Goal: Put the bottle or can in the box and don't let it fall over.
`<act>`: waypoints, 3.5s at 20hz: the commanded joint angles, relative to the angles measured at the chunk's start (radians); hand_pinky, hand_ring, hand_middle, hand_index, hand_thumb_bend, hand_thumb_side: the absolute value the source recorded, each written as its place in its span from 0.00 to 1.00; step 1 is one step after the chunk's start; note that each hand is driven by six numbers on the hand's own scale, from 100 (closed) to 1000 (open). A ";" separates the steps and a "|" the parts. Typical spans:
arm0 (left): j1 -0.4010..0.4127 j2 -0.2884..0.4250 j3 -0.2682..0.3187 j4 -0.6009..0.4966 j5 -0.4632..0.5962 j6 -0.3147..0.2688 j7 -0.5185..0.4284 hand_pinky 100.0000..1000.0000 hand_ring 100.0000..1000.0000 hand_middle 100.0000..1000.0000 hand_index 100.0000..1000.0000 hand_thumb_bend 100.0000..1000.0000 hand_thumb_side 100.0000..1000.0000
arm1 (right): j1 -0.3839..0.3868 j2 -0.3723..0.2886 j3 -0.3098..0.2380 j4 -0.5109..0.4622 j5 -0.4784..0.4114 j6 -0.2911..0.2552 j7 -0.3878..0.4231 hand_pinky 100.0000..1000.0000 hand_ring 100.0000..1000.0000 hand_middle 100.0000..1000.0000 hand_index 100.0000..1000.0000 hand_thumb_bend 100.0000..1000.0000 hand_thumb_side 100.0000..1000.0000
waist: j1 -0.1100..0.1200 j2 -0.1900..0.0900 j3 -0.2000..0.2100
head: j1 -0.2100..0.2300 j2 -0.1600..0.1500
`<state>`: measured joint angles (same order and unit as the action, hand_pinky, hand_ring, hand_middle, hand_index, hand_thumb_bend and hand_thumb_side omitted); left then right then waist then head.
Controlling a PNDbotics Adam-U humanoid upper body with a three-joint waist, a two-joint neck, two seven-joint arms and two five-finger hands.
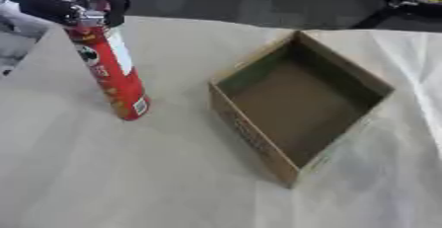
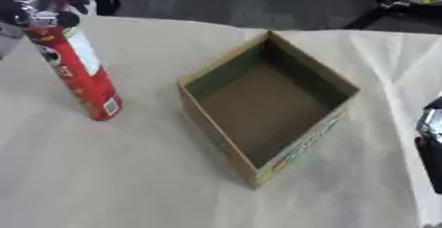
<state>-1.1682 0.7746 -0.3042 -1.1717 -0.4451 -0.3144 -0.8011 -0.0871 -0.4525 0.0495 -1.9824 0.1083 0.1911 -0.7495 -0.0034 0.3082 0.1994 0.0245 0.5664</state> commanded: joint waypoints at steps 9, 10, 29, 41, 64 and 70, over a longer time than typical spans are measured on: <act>-0.009 0.041 -0.004 0.003 -0.014 -0.140 -0.106 0.64 0.83 0.86 0.82 0.27 1.00 | -0.005 -0.008 -0.009 -0.018 -0.006 -0.004 0.001 0.30 0.72 0.96 0.96 0.00 0.57 | 0.003 -0.023 0.000 | 0.004 -0.005; -0.009 0.041 -0.004 0.005 -0.015 -0.142 -0.106 0.63 0.83 0.85 0.82 0.25 0.99 | -0.006 -0.008 -0.009 -0.018 -0.006 -0.004 0.001 0.30 0.72 0.96 0.96 0.00 0.57 | 0.003 -0.023 0.000 | 0.005 -0.006; -0.023 0.028 -0.008 0.054 0.014 -0.130 -0.106 0.50 0.74 0.78 0.79 0.08 0.48 | -0.007 -0.004 -0.007 -0.018 -0.004 -0.011 -0.004 0.31 0.72 0.96 0.96 0.00 0.58 | 0.010 -0.014 -0.002 | 0.008 -0.015; -0.025 0.024 -0.025 0.045 0.070 -0.082 -0.106 0.45 0.70 0.68 0.74 0.15 0.02 | -0.009 -0.003 -0.006 -0.018 -0.004 -0.017 -0.012 0.31 0.72 0.95 0.96 0.00 0.57 | 0.011 -0.010 -0.003 | 0.011 -0.017; -0.040 0.029 0.002 -0.017 0.079 -0.111 -0.106 0.31 0.53 0.30 0.40 0.32 0.00 | -0.008 -0.001 -0.007 -0.018 -0.009 -0.022 -0.020 0.31 0.71 0.93 0.96 0.00 0.58 | 0.014 -0.012 -0.001 | 0.011 -0.020; -0.047 0.030 0.018 -0.035 0.072 -0.108 -0.106 0.29 0.51 0.25 0.35 0.37 0.00 | -0.008 -0.002 -0.008 -0.018 -0.008 -0.023 -0.021 0.31 0.71 0.93 0.96 0.00 0.58 | 0.017 -0.016 -0.002 | 0.011 -0.019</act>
<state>-1.1882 0.7745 -0.3088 -1.1879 -0.3693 -0.3162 -0.7993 -0.0881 -0.4429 0.0497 -1.9824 0.1033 0.1696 -0.7683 0.0099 0.3125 0.1977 0.0336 0.5593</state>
